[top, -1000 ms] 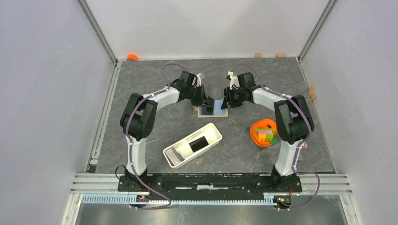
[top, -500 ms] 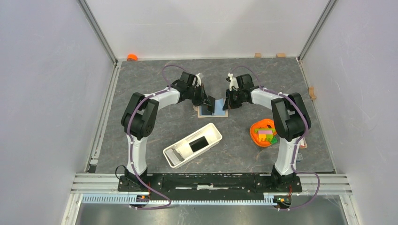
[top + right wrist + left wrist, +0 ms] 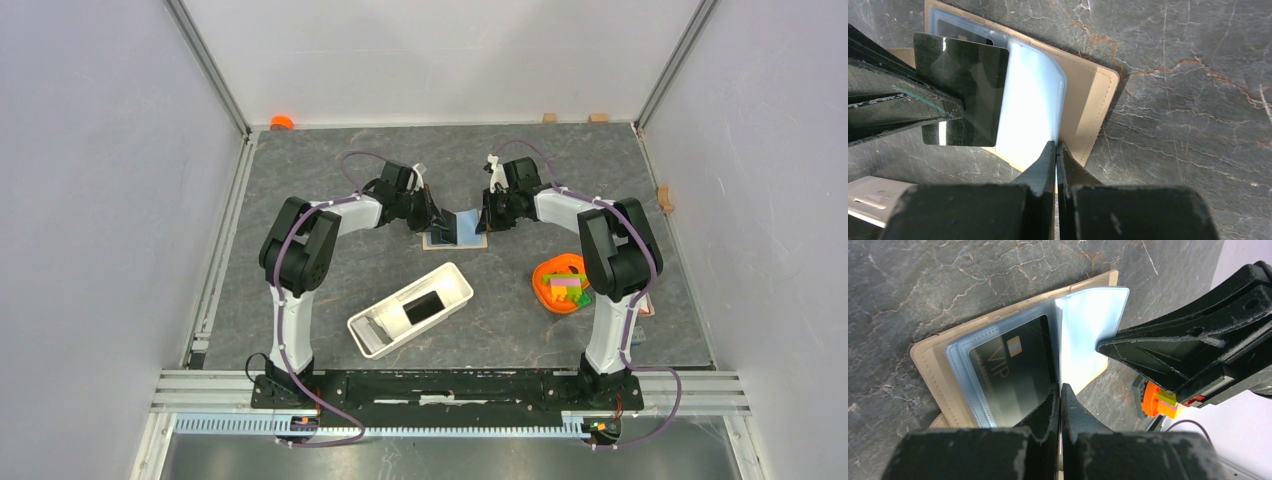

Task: Put the credit cards into the card holder
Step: Insert the credit card into the card holder.

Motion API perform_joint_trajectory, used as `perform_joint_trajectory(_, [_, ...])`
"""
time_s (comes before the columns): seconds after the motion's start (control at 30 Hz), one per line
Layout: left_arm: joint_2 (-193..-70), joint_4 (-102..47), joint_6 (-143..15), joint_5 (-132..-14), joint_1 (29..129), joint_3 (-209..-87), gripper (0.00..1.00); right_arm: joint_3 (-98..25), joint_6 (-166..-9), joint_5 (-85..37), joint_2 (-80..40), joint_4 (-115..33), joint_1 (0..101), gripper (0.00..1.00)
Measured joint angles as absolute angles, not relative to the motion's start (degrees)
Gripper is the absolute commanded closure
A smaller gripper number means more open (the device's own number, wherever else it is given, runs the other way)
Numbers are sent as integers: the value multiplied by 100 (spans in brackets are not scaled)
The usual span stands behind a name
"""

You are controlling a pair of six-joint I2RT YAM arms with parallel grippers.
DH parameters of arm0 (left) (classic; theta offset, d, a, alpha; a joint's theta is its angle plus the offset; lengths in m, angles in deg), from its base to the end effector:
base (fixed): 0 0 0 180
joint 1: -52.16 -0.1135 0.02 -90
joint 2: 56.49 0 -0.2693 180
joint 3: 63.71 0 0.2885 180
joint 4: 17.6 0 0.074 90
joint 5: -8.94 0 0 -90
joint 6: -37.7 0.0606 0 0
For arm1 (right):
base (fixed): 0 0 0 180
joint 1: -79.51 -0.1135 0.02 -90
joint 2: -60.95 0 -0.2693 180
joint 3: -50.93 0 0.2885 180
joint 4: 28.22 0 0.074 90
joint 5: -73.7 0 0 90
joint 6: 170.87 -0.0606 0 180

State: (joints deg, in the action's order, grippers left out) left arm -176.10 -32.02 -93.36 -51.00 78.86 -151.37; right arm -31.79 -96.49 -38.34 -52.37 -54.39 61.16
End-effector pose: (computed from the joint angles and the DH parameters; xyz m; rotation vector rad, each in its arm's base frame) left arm 0.4197 -0.2451 0.1034 -0.0469 2.5707 -1.1403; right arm 0.4164 0.1621 0.1051 -0.2137 2.6040 0.7132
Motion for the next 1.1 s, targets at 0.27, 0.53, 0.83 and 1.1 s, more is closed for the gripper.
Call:
perform_joint_trajectory(0.27, [-17693, -2773, -9753, -5089, 7851, -15021, 98, -3179, -9671, -3801, -5237, -5435, 6116, 100])
perform_joint_trajectory(0.53, [-17833, -2494, -10042, -5043, 7807, -14979, 98, -3179, -9673, -3797, -5237, -5437, 6114, 100])
perform_joint_trajectory(0.83, [-17885, -2426, -10075, -4960, 7787, -14979, 98, -3179, -9710, -3784, -5237, -5437, 6114, 100])
perform_joint_trajectory(1.1, [-17940, -2325, -10094, -4903, 7783, -14977, 98, -3179, -9717, -3782, -5237, -5437, 6114, 100])
